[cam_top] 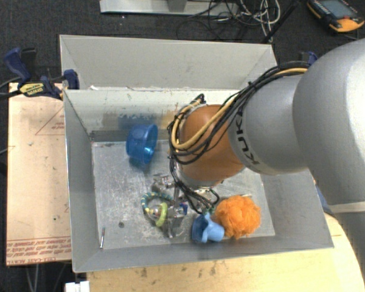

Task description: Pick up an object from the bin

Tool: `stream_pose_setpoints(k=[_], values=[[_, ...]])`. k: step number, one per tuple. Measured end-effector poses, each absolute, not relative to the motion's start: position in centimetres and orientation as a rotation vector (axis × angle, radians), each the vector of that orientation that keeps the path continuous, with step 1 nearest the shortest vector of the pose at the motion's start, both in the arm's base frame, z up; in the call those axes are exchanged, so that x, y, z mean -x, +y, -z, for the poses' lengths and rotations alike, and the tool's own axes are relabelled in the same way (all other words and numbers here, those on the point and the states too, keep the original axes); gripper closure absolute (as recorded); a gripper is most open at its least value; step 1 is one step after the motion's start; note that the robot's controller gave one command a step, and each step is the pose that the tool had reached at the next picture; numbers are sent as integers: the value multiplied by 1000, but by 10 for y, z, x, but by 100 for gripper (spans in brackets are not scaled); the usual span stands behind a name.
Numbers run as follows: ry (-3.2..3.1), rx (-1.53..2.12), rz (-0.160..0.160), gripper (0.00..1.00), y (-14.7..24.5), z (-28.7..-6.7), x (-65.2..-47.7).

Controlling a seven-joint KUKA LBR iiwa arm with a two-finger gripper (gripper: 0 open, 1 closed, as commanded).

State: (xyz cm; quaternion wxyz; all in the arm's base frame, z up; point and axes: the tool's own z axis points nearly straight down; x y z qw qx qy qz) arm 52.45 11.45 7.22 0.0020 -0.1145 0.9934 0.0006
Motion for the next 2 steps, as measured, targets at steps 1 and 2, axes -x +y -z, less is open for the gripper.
stream_pose_setpoints(k=[1, 2], values=[[3117, 359, -2, 100, 115, -72, -525], [3128, 238, -2, 100, 101, -227, -520]])
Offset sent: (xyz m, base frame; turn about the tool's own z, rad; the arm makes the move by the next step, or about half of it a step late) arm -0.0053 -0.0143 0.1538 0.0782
